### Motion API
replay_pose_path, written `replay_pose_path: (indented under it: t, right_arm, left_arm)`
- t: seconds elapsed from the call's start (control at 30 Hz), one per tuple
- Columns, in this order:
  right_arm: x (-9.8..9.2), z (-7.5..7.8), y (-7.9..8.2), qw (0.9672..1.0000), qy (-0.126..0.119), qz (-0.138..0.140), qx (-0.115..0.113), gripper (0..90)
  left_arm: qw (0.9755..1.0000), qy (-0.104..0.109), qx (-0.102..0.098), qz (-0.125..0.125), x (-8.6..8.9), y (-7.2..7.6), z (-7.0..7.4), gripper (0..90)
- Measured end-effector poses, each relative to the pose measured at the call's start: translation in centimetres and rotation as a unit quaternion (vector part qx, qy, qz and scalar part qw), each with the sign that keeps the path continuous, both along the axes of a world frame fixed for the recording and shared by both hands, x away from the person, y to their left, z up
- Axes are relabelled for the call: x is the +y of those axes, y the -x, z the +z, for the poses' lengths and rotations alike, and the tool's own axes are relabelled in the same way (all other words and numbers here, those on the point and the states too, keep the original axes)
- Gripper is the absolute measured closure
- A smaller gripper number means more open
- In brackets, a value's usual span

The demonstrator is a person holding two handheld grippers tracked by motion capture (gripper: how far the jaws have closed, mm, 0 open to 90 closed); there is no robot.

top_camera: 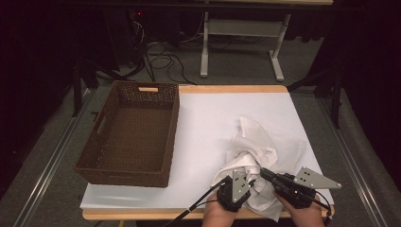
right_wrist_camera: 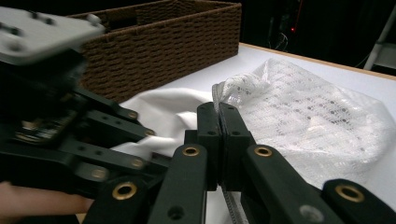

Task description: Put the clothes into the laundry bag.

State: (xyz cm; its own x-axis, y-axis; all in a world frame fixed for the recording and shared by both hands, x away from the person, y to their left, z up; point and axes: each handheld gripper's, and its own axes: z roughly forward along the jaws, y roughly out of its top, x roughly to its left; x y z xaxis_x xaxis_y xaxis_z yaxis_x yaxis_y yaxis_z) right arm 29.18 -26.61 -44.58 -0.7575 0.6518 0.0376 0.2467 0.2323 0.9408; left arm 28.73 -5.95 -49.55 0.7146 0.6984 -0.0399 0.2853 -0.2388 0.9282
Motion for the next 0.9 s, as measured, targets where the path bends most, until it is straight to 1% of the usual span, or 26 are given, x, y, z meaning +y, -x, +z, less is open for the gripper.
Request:
replay_pose_path:
  t: [0.1,0.23,0.33,0.37,0.43,0.5,0.53,0.67,0.73,0.8,0.9]
  right_arm:
    - [0.1,0.2,0.2,1.0,-0.001,0.005,-0.007,90.0]
    - [0.1,0.7,0.7,0.9998,-0.011,0.012,-0.013,90.0]
    - [0.1,1.1,1.0,0.9996,-0.014,0.013,-0.019,90.0]
    - [0.0,1.1,1.0,0.9996,-0.014,0.013,-0.021,90.0]
    - [-0.1,1.1,1.0,0.9996,-0.016,0.012,-0.022,90.0]
    - [-0.3,1.0,0.9,0.9996,-0.015,0.01,-0.022,90.0]
    - [-0.3,1.0,0.8,0.9996,-0.015,0.009,-0.022,90.0]
    - [-0.2,0.9,0.8,0.9997,-0.015,0.007,-0.02,90.0]
    - [-0.1,0.8,0.8,0.9997,-0.015,0.009,-0.02,90.0]
    - [0.1,0.8,0.7,0.9997,-0.013,0.011,-0.019,90.0]
    - [0.3,0.5,0.5,0.9998,-0.009,0.009,-0.016,90.0]
  left_arm:
    - [0.9999,-0.002,0.007,0.01,-0.3,-0.6,-0.5,83.0]
    - [0.9997,0.0,0.019,0.017,-0.8,-1.4,-1.3,83.1]
    - [0.9993,0.009,0.026,0.025,-1.0,-1.9,-1.6,83.3]
    - [0.9991,0.012,0.026,0.032,-1.1,-2.1,-1.7,83.6]
    - [0.9989,0.017,0.022,0.039,-0.8,-2.1,-1.6,84.6]
    - [0.9983,0.025,0.015,0.05,-0.2,-2.0,-1.3,85.0]
    - [0.9979,0.033,0.013,0.055,0.2,-1.9,-1.1,85.1]
    - [0.9957,0.052,-0.003,0.076,2.3,-1.5,-0.1,85.2]
    - [0.9945,0.057,-0.012,0.087,3.7,-1.2,0.3,85.3]
    - [0.9931,0.064,-0.017,0.097,4.7,-0.8,0.7,85.3]
    - [0.9923,0.071,-0.033,0.096,5.1,-0.1,1.3,85.3]
